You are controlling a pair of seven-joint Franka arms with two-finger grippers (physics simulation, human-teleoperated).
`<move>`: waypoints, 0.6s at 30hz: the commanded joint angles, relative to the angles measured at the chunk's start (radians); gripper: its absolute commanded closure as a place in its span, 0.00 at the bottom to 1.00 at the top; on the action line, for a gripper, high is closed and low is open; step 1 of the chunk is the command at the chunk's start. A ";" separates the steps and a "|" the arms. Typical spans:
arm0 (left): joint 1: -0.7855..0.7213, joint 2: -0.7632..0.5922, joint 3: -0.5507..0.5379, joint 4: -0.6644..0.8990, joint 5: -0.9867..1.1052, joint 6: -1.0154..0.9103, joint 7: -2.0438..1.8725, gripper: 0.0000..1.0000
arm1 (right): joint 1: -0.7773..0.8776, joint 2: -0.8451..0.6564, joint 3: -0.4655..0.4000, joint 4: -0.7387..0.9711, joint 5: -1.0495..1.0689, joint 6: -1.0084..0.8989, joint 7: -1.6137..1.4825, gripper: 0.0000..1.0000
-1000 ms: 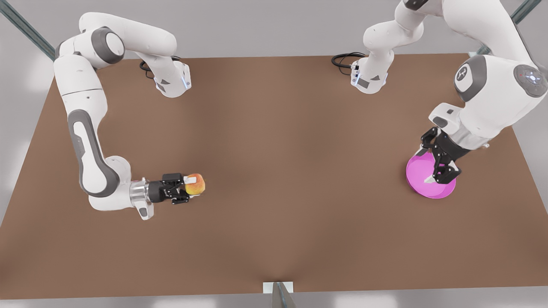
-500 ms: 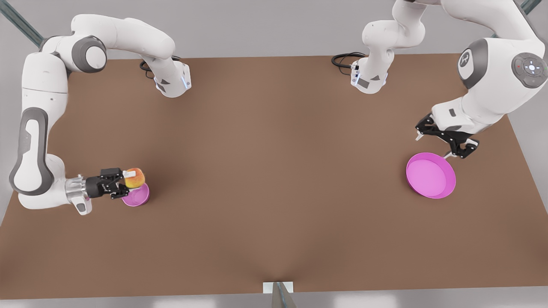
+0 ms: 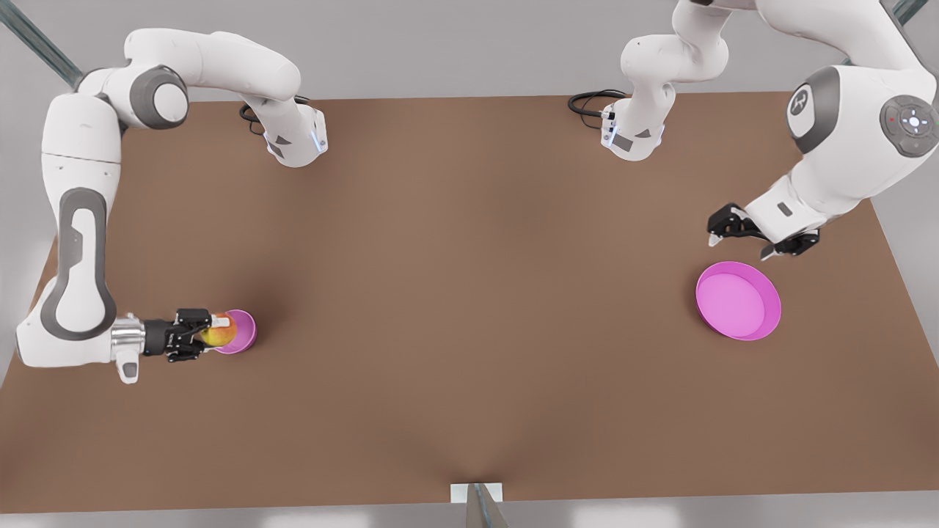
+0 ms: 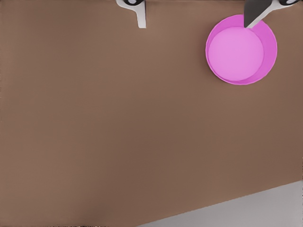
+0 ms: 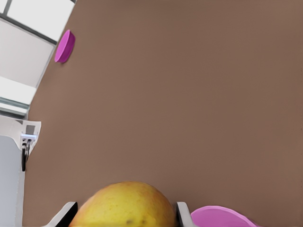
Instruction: Use the left arm to pick up the apple from the plate, transfer it to the gripper of the right arm, and then use the right arm to place it into the bowl
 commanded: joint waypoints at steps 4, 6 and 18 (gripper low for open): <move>-0.004 -0.001 0.000 0.000 -0.009 -0.010 -0.382 0.00 | 0.004 0.003 -0.001 -0.029 -0.059 0.125 -0.022 0.24; -0.004 0.007 0.000 0.000 -0.009 -0.010 -0.382 0.00 | 0.001 0.003 -0.002 -0.049 -0.087 0.125 -0.024 0.24; -0.004 0.009 0.000 0.000 -0.008 -0.010 -0.382 0.00 | -0.013 0.003 -0.004 -0.074 -0.142 0.125 -0.024 0.00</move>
